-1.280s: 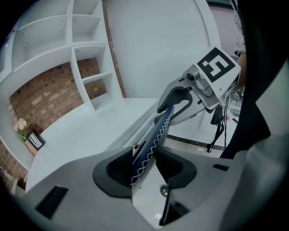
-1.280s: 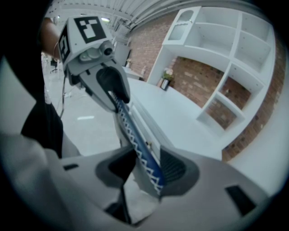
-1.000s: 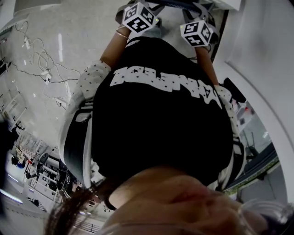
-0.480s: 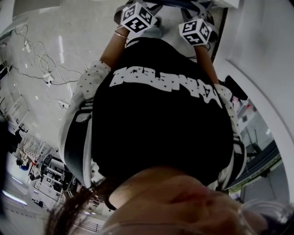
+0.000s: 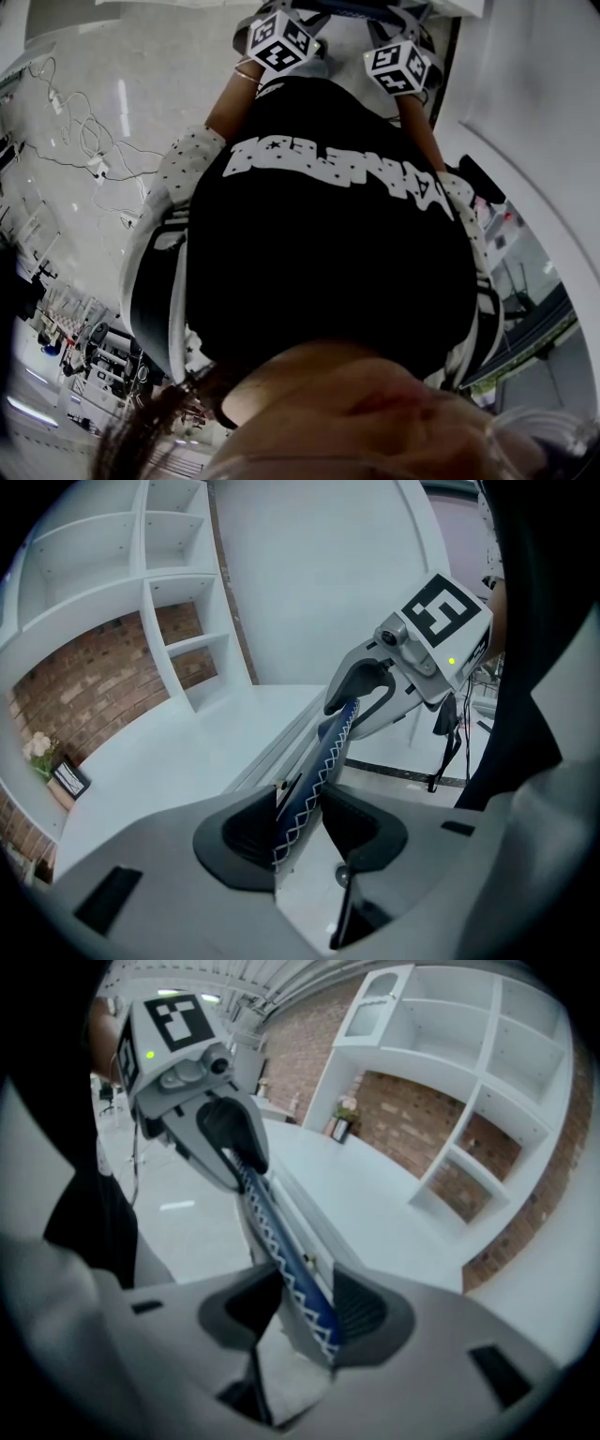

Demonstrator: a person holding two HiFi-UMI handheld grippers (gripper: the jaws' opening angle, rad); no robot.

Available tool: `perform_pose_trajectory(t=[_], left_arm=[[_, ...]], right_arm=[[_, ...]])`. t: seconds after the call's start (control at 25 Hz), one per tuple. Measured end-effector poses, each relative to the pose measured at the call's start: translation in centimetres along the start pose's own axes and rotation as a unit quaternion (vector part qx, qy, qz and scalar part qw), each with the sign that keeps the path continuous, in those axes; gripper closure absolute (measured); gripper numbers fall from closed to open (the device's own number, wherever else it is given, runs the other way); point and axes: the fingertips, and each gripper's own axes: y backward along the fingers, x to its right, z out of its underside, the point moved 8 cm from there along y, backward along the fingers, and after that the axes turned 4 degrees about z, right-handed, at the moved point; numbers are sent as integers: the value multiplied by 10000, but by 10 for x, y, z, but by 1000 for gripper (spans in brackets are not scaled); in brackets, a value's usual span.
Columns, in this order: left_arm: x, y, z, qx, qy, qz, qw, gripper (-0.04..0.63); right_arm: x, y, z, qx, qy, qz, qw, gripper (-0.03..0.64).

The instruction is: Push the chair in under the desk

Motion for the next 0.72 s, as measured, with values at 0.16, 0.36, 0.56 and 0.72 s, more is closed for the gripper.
perform_pose_trajectory(t=[0.16,0.36,0.56,0.72], left_arm=[[1,0,-1,10,23,0,10000,411],[-1,1,3,60,65,-65,9999,405],[1,2,3,136,57,-141,9998,400],[1,2,4,167,131,-131,9997,396]], right_arm=[[0,1,1,28,14,-16,10000,443],[-1,-1,-1,70,51,-92,9999,443],[-1,1,0,98,78,-170,9998,443],[-1,1,1,149,121,-243,9995,443]])
